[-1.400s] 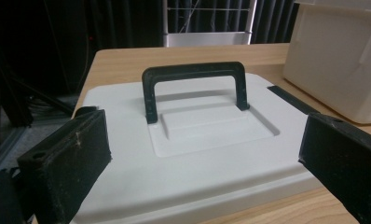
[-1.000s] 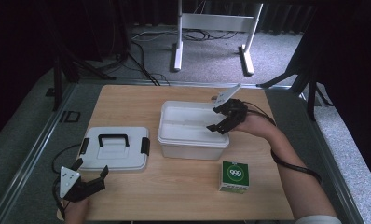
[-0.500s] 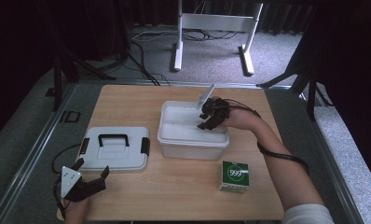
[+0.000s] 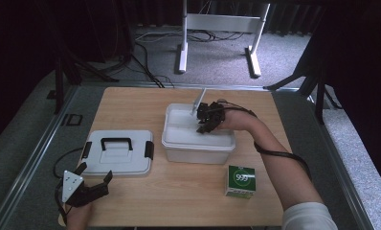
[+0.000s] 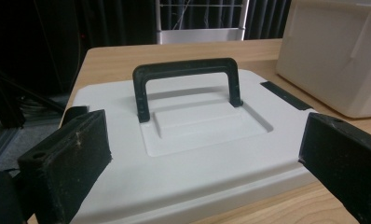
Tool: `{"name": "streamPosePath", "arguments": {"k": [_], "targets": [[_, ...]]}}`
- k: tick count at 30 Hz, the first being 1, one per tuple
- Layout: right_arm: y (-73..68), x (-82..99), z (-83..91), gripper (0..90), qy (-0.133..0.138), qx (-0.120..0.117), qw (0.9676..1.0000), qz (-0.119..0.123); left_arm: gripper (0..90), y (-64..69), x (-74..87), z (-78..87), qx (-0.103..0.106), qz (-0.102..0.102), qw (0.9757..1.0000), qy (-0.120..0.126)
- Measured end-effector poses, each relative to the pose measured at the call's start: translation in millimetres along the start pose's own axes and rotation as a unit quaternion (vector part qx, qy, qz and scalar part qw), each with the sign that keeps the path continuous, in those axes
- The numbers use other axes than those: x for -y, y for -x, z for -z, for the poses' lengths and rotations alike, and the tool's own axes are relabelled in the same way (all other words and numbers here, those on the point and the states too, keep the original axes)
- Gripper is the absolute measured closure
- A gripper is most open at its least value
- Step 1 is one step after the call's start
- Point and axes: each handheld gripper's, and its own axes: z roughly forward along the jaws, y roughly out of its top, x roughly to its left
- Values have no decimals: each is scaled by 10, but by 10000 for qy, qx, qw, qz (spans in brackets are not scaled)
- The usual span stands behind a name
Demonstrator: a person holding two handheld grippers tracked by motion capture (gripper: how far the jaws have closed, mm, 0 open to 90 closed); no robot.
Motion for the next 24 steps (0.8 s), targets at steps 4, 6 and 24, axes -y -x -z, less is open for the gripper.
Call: {"name": "streamPosePath", "arguments": {"k": [4, 6, 24], "targets": [[16, -40, -27, 766, -105, -9, 9999, 115, 18, 0, 1, -1, 21, 1, 10000, -13], [31, -57, -32, 827, -167, 23, 9997, 156, 18, 1, 1, -2, 12, 2, 10000, -9], [92, -171, 5, 889, -619, -220, 9968, 460, 18, 7, 0, -16, 68, -37, 9999, -69]]}}
